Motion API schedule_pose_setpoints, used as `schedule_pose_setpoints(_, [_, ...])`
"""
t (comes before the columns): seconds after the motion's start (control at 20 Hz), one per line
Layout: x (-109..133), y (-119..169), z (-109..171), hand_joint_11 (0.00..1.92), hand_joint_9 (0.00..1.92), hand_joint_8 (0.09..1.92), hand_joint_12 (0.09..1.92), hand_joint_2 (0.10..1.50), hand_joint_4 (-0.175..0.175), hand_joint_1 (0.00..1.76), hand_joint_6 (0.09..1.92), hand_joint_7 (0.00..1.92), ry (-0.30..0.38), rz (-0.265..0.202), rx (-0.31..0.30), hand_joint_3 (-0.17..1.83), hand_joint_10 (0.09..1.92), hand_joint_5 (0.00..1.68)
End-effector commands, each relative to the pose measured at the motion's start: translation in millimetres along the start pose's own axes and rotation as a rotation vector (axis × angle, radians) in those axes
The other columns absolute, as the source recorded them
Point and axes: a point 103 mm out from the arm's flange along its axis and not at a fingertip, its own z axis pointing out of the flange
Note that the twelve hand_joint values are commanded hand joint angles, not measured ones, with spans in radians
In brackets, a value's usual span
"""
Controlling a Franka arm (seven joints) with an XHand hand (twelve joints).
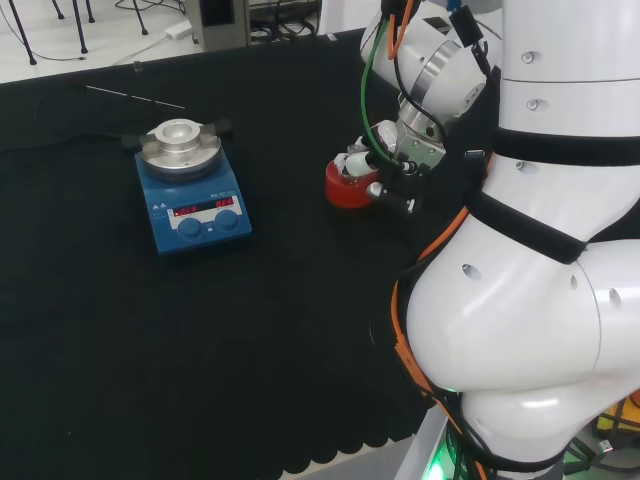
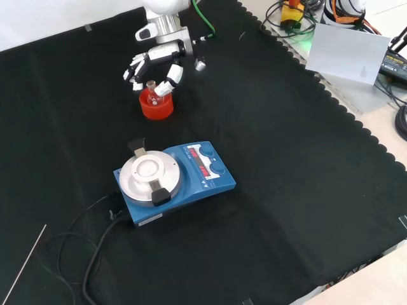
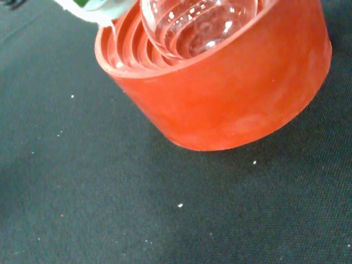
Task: Pick up the round-bottom flask.
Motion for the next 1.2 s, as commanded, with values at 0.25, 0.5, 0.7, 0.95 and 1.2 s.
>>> schedule_pose_setpoints(0.25, [3, -4, -2, 0.0, 0.35, 0.52, 1.17, 0.69, -0.005, 0.84, 0.63, 0.21, 0.008, -0.005, -0.013, 0.62, 0.59, 0.67])
schedule_pose_setpoints(0.5, [4, -5, -8, 0.0, 0.39, 0.54, 1.22, 0.85, 0.107, 0.97, 0.92, 0.25, -0.019, -0.012, -0.075, 0.47, 0.6, 0.95])
schedule_pose_setpoints(0.7, [7, -8, -12, 0.0, 0.49, 0.55, 1.32, 0.8, 0.129, 1.06, 1.03, 0.32, -0.056, -0.006, -0.131, 0.59, 0.58, 1.04])
schedule_pose_setpoints(0.95, [12, -9, -18, 0.03, 0.53, 0.55, 1.35, 0.74, 0.124, 1.07, 1.05, 0.36, -0.046, -0.012, -0.147, 0.69, 0.57, 1.06])
schedule_pose_setpoints(1.2, [21, -10, -28, 0.04, 0.54, 0.56, 1.35, 0.73, 0.119, 1.08, 1.06, 0.37, -0.036, -0.016, -0.127, 0.71, 0.57, 1.06])
